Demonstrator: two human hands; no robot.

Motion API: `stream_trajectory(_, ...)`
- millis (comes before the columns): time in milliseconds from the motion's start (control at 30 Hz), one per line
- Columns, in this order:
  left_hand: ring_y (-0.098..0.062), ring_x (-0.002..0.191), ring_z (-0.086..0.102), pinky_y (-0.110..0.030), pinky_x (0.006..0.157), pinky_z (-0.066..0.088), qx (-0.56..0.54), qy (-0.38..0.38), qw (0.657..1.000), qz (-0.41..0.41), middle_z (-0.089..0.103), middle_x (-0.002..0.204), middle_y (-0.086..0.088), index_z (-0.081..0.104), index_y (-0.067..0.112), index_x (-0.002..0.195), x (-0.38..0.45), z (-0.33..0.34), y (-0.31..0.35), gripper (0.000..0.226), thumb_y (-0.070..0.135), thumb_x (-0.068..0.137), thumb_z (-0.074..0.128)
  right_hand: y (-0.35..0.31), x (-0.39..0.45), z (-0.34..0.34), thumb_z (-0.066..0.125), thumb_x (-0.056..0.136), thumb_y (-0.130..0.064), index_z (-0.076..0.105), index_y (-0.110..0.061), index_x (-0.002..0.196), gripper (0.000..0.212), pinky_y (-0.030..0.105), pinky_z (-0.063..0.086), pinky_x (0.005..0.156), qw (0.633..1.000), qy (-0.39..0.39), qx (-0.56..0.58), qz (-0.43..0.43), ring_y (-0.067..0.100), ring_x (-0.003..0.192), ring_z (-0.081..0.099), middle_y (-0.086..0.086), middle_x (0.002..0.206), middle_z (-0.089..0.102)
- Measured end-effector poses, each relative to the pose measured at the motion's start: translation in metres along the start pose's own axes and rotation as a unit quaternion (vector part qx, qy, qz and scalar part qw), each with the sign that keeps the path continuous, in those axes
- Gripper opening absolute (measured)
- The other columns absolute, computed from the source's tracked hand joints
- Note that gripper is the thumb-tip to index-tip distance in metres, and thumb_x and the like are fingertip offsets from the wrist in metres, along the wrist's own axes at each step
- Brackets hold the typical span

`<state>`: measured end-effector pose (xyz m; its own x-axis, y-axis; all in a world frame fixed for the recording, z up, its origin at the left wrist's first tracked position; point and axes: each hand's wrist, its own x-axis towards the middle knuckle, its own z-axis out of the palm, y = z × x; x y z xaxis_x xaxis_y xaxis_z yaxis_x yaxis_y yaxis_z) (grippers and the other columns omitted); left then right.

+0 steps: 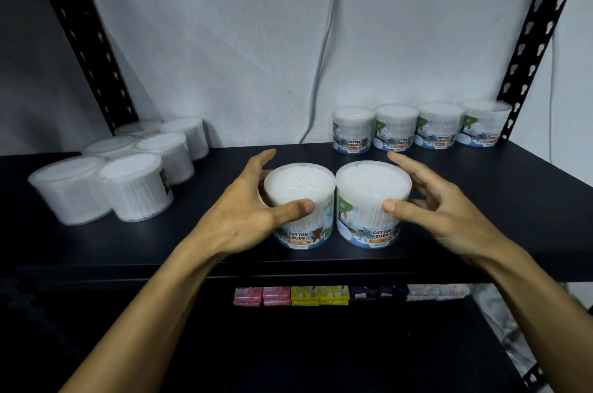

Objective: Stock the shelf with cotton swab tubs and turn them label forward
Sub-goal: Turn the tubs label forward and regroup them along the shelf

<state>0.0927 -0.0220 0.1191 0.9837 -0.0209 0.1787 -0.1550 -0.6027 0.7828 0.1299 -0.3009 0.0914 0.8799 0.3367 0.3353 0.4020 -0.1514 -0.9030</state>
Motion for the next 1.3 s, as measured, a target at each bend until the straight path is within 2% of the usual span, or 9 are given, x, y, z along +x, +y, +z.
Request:
stream_trajectory(167, -0.008, 0.123, 0.048, -0.029, 0.103, 0.039, 0.024, 0.023, 0.999, 0.006, 0.045, 0.138, 0.015, 0.023, 0.039, 0.148, -0.008, 0.006, 0.001, 0.11, 0.067, 0.056, 0.078, -0.003, -0.006, 0.003, 0.077, 0.066, -0.053, 0.036, -0.04, 0.141, 0.086, 0.029, 0.04, 0.104, 1.0, 0.01, -0.014, 0.01, -0.006, 0.123, 0.046, -0.022, 0.135, 0.051)
stream_trajectory(267, -0.008, 0.123, 0.048, -0.032, 0.103, 0.043, 0.043, 0.085, 0.995, 0.022, 0.045, 0.14, 0.012, 0.031, 0.039, 0.145, -0.018, 0.015, 0.0, 0.101, 0.06, 0.06, 0.081, -0.006, -0.013, 0.012, 0.073, 0.06, -0.057, 0.033, -0.043, 0.142, 0.092, 0.018, 0.046, 0.091, 0.992, 0.082, -0.091, 0.005, -0.009, 0.122, 0.044, -0.02, 0.137, 0.041)
stream_trajectory(367, -0.004, 0.113, 0.053, -0.015, 0.091, 0.042, 0.057, 0.119, 0.991, 0.036, 0.053, 0.132, 0.01, 0.037, 0.04, 0.141, -0.028, 0.025, -0.002, 0.089, 0.049, 0.065, 0.083, -0.006, -0.021, 0.026, 0.076, 0.056, -0.058, 0.034, -0.05, 0.137, 0.092, 0.008, 0.047, 0.079, 0.978, 0.128, -0.163, -0.031, -0.011, 0.117, 0.043, -0.022, 0.132, 0.037)
stream_trajectory(467, -0.008, 0.114, 0.055, -0.015, 0.09, 0.041, 0.063, 0.131, 0.989, 0.029, 0.057, 0.127, 0.006, 0.044, 0.037, 0.138, -0.029, 0.031, -0.003, 0.08, 0.044, 0.069, 0.083, 0.0, -0.02, 0.033, 0.082, 0.057, -0.049, 0.042, -0.052, 0.127, 0.081, 0.011, 0.048, 0.084, 0.966, 0.152, -0.201, -0.053, -0.004, 0.113, 0.046, -0.017, 0.127, 0.04)
stream_trajectory(533, -0.008, 0.115, 0.056, -0.014, 0.092, 0.041, 0.062, 0.131, 0.989, 0.03, 0.059, 0.127, 0.004, 0.047, 0.035, 0.138, -0.027, 0.033, -0.004, 0.078, 0.044, 0.069, 0.083, 0.004, -0.018, 0.032, 0.084, 0.058, -0.044, 0.051, -0.043, 0.124, 0.074, 0.015, 0.049, 0.088, 0.961, 0.169, -0.209, -0.059, 0.0, 0.111, 0.048, -0.013, 0.125, 0.043)
stream_trajectory(700, -0.003, 0.11, 0.058, 0.006, 0.078, 0.034, 0.041, 0.127, 0.99, 0.035, 0.061, 0.127, 0.006, 0.052, 0.034, 0.136, -0.018, 0.036, -0.004, 0.077, 0.044, 0.067, 0.085, 0.008, -0.014, 0.024, 0.086, 0.06, -0.036, 0.057, -0.034, 0.122, 0.068, 0.014, 0.047, 0.09, 0.962, 0.174, -0.203, -0.055, 0.0, 0.113, 0.047, -0.011, 0.122, 0.045)
stream_trajectory(967, -0.009, 0.11, 0.06, -0.019, 0.093, 0.047, 0.029, 0.117, 0.991, 0.058, 0.062, 0.126, 0.0, 0.054, 0.027, 0.135, 0.014, 0.07, 0.015, 0.08, 0.045, 0.065, 0.086, 0.02, -0.007, -0.018, 0.086, 0.063, -0.026, 0.058, -0.025, 0.124, 0.067, 0.002, 0.044, 0.08, 0.963, 0.184, -0.194, -0.027, 0.001, 0.106, 0.051, -0.007, 0.124, 0.045)
stream_trajectory(1200, -0.014, 0.111, 0.06, -0.03, 0.097, 0.05, 0.034, 0.095, 0.99, 0.094, 0.064, 0.124, -0.004, 0.053, 0.023, 0.137, 0.056, 0.125, 0.046, 0.08, 0.05, 0.067, 0.083, 0.037, -0.001, -0.086, 0.088, 0.061, -0.021, 0.059, -0.023, 0.123, 0.069, 0.021, 0.049, 0.088, 0.96, 0.208, -0.189, 0.011, 0.012, 0.114, 0.053, -0.006, 0.127, 0.048)
stream_trajectory(1300, -0.016, 0.112, 0.059, -0.034, 0.098, 0.049, 0.035, 0.089, 0.99, 0.104, 0.064, 0.123, -0.004, 0.053, 0.022, 0.136, 0.073, 0.149, 0.061, 0.079, 0.05, 0.069, 0.082, 0.042, -0.001, -0.116, 0.087, 0.062, -0.021, 0.058, -0.025, 0.125, 0.069, 0.021, 0.044, 0.091, 0.958, 0.211, -0.191, 0.038, 0.012, 0.116, 0.052, -0.008, 0.127, 0.049)
